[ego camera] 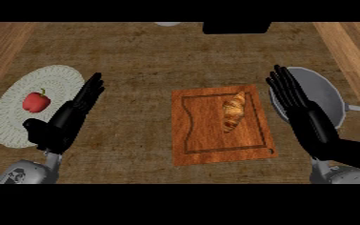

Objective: Pick the croissant from the cutting board and place it in the pan

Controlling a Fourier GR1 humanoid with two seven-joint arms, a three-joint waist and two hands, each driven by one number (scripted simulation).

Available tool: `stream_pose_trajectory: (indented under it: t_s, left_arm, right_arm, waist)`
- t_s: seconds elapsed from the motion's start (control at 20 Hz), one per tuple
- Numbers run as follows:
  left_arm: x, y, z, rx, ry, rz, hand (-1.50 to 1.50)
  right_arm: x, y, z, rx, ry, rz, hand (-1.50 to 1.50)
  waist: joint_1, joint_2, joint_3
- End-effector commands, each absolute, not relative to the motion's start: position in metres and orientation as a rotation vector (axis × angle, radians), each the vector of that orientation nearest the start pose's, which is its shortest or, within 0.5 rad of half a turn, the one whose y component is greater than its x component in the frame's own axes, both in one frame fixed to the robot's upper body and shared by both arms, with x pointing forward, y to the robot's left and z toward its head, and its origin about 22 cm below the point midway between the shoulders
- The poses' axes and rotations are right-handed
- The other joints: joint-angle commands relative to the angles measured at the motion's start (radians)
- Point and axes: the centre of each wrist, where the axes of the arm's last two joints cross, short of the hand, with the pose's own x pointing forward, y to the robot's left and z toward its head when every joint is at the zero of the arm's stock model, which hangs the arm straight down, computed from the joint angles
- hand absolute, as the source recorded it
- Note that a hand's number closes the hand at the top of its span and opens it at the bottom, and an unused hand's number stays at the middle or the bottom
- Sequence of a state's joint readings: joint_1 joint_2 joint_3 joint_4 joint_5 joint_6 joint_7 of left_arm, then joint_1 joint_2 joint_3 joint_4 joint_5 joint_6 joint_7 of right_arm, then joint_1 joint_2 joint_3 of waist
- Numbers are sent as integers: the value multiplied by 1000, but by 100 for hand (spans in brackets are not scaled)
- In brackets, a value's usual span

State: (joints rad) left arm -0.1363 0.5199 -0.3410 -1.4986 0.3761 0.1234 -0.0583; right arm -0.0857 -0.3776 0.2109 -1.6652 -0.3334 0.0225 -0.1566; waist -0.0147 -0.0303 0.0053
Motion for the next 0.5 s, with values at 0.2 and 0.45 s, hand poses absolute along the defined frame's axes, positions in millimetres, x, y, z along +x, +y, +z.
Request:
stream_pose_trajectory:
  t_s: [0.2,0.45]
  left_arm:
    - [299,278,65,183,-1676,-128,0]
    - [291,283,49,189,-1614,-39,0]
  right_arm:
    - [293,-266,12,209,-1663,308,150]
    - [255,-303,-13,-369,-1796,281,-150]
  waist:
    - [44,41,-3]
    - [-9,28,-5]
